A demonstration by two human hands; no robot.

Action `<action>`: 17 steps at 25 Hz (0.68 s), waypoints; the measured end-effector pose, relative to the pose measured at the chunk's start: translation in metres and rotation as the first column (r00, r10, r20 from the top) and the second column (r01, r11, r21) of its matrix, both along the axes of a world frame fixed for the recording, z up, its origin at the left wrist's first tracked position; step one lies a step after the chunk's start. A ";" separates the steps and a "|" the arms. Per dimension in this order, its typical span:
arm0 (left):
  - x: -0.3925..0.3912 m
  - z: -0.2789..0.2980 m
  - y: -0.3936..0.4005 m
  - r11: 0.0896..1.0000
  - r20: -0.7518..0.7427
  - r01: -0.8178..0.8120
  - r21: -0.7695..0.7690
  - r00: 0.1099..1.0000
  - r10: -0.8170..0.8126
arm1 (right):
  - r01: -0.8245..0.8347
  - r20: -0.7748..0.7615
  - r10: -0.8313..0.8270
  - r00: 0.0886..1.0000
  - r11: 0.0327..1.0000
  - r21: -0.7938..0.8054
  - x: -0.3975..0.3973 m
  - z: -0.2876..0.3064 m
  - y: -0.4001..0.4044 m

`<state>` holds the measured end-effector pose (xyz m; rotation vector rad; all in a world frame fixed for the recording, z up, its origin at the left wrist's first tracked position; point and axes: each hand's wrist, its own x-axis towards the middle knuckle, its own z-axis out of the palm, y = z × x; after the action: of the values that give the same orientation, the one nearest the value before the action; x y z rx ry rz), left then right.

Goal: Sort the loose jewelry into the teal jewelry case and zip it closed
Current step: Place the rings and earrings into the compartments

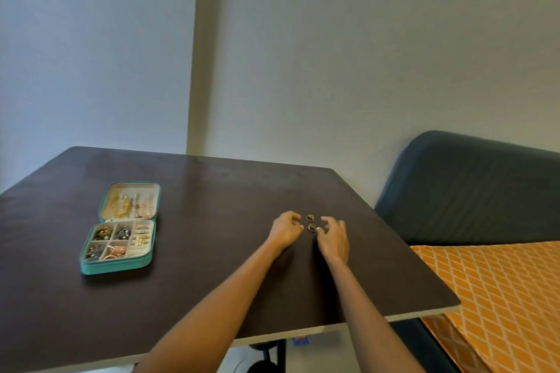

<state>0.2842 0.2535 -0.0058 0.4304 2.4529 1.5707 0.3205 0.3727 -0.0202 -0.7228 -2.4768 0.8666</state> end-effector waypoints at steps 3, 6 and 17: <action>-0.013 -0.005 0.004 1.000 0.035 -0.013 -0.026 0.999 0.014 | -0.054 0.102 0.046 0.994 0.996 0.077 -0.010 0.000 0.003; -0.021 -0.009 0.008 0.997 0.031 0.006 -0.072 1.000 -0.003 | -0.068 0.112 0.058 0.992 0.994 0.085 -0.015 -0.002 -0.001; -0.019 -0.016 -0.008 0.980 0.073 -0.093 0.176 0.994 0.081 | -0.280 -0.365 0.084 0.927 0.802 -0.527 -0.008 -0.004 -0.034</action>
<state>0.2656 0.2451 -0.0221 0.2970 2.3201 1.8202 0.3122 0.3387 -0.0242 -0.4596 -2.0066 1.7032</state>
